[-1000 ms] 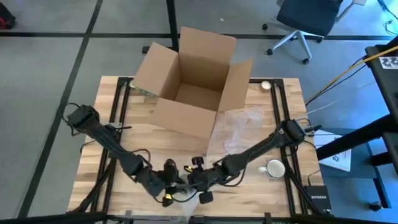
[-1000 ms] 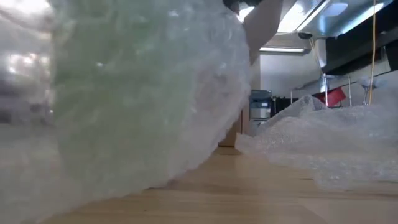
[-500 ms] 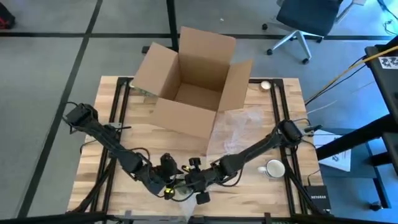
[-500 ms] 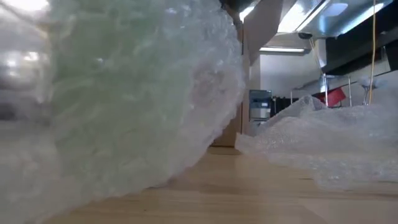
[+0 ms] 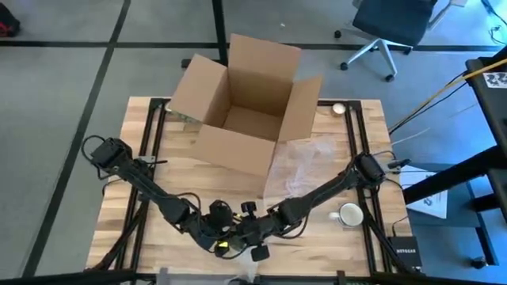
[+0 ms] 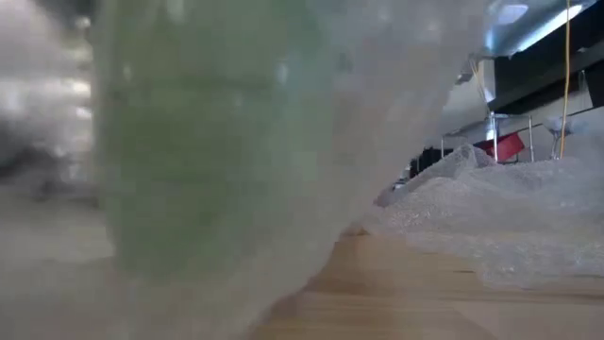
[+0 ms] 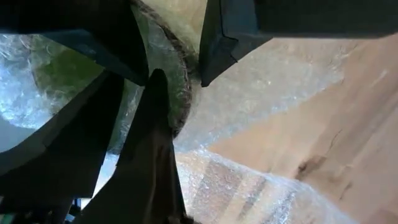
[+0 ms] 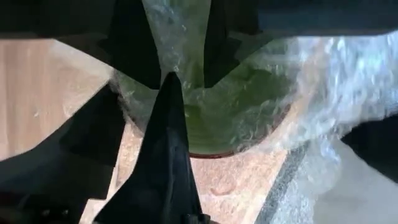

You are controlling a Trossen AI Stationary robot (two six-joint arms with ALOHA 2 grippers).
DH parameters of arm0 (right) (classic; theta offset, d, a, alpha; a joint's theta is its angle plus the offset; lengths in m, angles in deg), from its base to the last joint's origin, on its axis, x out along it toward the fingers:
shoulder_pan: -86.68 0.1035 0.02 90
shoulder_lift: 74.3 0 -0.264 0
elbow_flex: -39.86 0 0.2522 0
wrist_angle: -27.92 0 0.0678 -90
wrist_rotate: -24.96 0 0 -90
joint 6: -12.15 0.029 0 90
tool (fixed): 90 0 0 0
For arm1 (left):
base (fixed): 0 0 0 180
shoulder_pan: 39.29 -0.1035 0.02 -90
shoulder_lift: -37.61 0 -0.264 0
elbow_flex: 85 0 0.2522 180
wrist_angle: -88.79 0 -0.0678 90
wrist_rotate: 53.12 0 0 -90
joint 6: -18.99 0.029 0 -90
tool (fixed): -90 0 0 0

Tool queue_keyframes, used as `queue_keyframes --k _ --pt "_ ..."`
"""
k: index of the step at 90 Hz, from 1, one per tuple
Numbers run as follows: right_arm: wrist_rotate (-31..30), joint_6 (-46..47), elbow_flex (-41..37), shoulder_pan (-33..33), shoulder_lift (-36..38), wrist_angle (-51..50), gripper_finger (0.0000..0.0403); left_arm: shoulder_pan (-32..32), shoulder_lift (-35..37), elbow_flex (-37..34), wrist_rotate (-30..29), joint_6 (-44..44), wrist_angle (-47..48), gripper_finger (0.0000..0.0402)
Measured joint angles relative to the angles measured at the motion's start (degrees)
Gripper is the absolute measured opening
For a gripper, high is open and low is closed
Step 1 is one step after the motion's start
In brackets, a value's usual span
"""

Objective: Wrap mug
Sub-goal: Wrap the green mug with bubble wrap

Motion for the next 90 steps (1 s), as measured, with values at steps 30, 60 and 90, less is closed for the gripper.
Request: queue_keyframes --k 30,60,90 --pt "2.2 -0.8 9.6 0.0 0.2 -12.1 0.011 0.0 -0.4 -0.2 0.4 0.2 0.7 0.0124" --pt "-3.2 4.4 8.8 3.8 2.8 -23.9 0.011 0.1 -0.2 -0.2 0.1 0.2 0.5 0.0124" --pt "-10.9 14.3 -4.8 9.9 2.8 -12.1 0.011 0.1 0.0 -0.2 0.1 0.4 0.4 0.0124"
